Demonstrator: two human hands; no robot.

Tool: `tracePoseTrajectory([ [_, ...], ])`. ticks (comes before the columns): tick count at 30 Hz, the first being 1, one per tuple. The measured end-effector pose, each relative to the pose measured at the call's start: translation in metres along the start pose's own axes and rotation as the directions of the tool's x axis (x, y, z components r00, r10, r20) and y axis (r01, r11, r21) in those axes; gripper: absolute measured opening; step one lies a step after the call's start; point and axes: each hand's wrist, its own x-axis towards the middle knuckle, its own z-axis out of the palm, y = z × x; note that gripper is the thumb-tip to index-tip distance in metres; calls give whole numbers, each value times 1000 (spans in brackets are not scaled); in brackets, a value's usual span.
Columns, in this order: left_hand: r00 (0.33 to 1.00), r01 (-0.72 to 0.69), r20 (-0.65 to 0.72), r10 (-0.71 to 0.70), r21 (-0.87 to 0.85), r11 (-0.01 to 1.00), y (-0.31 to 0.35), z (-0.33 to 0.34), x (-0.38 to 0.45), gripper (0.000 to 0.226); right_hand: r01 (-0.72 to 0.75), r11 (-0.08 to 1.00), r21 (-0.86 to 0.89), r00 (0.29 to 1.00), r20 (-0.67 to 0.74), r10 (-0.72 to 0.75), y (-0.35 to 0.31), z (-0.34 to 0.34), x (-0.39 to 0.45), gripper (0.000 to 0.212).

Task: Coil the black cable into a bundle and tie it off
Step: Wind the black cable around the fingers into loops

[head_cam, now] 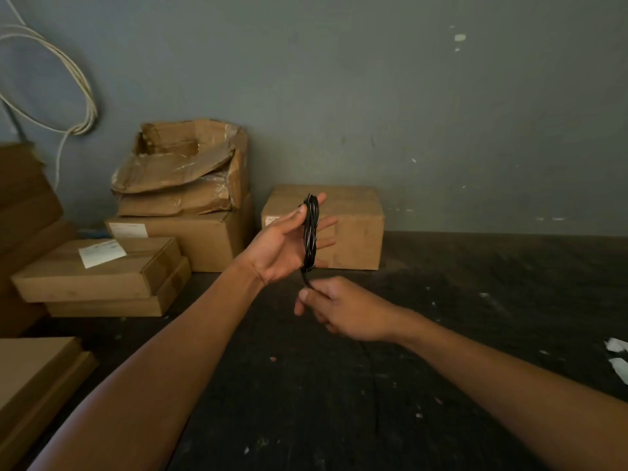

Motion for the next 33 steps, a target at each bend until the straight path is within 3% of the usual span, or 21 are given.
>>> tracePoseTrajectory([
  [3, 999, -23, -41, 22, -22, 999, -6, -1, -3, 37, 4, 1000, 11, 999, -45, -3, -12, -16, 0, 29],
  [7, 999, 53, -9, -53, -22, 998, -11, -9, -10, 40, -60, 995, -75, 990, -129, 50, -17, -47, 2, 30],
  [17, 969, 239, 20, -248, 196, 951, -23, -24, -28, 41, -62, 876, -478, 962, -261, -75, -31, -112, 14, 18],
  [26, 910, 244, 282, -303, 226, 943, -10, -3, -40, 48, 14, 860, -511, 919, -331, -212, -20, -129, 23, 14],
  [33, 858, 179, 479, -185, 58, 982, 7, 17, -43, 53, -47, 923, -383, 902, -414, -126, 24, -117, 21, 23],
])
